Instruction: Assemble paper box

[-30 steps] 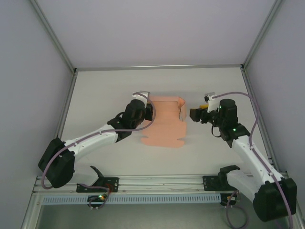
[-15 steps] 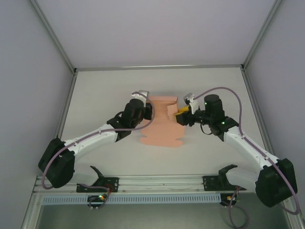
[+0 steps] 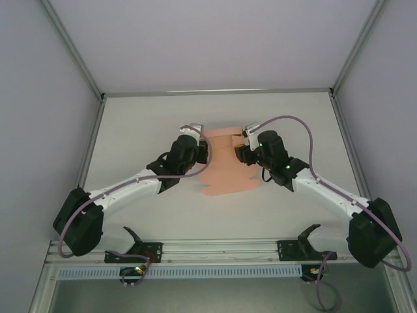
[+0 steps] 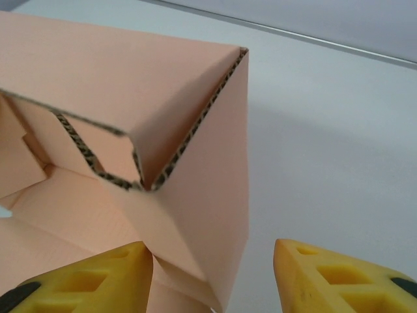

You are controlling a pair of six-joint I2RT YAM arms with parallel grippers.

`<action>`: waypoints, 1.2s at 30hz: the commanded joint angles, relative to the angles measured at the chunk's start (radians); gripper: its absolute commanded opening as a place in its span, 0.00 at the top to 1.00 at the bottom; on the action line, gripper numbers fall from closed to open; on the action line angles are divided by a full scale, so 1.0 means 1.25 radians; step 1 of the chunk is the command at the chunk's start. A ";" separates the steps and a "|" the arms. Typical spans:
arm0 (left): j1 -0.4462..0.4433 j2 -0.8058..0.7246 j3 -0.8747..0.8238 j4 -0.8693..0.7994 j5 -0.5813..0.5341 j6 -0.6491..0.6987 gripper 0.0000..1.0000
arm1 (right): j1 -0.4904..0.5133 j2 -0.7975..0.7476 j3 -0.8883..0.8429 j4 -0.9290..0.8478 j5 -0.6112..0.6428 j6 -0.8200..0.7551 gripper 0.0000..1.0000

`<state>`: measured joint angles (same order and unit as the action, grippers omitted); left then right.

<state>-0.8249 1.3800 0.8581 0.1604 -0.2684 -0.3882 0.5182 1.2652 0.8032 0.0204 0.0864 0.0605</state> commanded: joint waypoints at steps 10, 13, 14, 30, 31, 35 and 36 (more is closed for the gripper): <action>-0.017 0.008 0.034 0.014 0.028 0.000 1.00 | 0.002 0.121 0.090 0.059 0.016 0.008 0.80; -0.023 0.016 0.041 0.009 0.011 0.001 1.00 | 0.022 0.120 0.110 0.009 0.134 0.088 0.85; -0.024 0.021 0.048 0.004 0.004 0.002 1.00 | 0.035 0.120 0.115 -0.013 0.180 0.109 0.85; -0.039 0.065 0.111 -0.096 -0.084 -0.023 1.00 | 0.090 0.254 0.266 -0.533 0.794 0.427 0.79; -0.039 0.064 0.111 -0.098 -0.083 -0.022 1.00 | 0.082 0.245 0.249 -0.497 0.798 0.406 0.79; -0.038 0.066 0.115 -0.102 -0.081 -0.018 1.00 | 0.060 0.202 0.188 -0.348 0.763 0.325 0.80; -0.039 0.068 0.116 -0.102 -0.080 -0.018 1.00 | 0.060 0.187 0.162 -0.270 0.732 0.270 0.80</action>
<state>-0.8917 1.4921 0.9768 0.0906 -0.3088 -0.4076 0.6861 1.5352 1.0859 -0.3630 0.8455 0.4824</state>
